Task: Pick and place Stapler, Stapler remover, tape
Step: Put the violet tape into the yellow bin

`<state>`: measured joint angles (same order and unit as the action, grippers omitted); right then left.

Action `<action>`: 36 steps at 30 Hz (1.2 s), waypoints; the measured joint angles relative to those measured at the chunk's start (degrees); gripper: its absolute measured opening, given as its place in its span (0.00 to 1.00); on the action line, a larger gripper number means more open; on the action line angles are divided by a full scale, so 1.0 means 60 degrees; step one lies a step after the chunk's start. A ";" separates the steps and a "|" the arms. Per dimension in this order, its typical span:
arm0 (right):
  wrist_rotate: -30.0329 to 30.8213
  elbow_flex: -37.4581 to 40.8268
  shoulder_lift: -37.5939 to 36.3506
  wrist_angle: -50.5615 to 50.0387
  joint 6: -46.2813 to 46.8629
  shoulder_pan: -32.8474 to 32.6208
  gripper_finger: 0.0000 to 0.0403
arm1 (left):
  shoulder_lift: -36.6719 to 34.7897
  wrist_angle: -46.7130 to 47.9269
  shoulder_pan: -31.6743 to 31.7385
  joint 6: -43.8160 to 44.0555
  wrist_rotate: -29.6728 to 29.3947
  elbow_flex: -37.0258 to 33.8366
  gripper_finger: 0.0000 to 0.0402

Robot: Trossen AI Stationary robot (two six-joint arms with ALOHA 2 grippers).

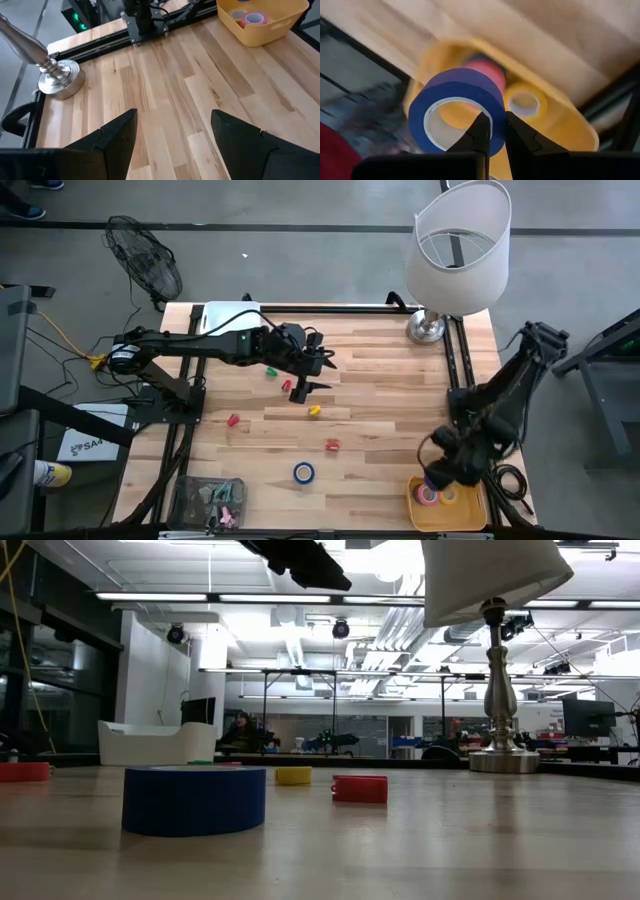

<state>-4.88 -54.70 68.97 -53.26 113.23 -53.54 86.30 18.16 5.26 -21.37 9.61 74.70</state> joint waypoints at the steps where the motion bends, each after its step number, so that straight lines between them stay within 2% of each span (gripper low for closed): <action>1: -0.0057 0.0000 0.0190 0.0107 0.0017 -0.0249 0.07 | 0.0000 0.0023 0.0000 -0.0003 0.0000 0.0000 0.62; 10: -0.0607 0.0000 0.1861 0.0210 -0.0178 -0.1513 0.07 | 0.0000 0.0017 0.0000 -0.0004 0.0054 0.0000 0.62; 22: -0.0728 0.0000 0.3184 0.0195 -0.0690 -0.1661 0.07 | 0.0000 0.0013 -0.0004 0.0000 0.0072 0.0000 0.62; 36: -0.0623 0.0004 0.3065 0.0347 -0.0663 -0.1639 0.30 | 0.0000 0.0017 -0.0004 0.0000 0.0072 0.0000 0.62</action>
<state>-8.62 -54.68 87.36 -51.18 109.25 -63.37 86.30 18.26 5.23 -21.37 10.04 74.70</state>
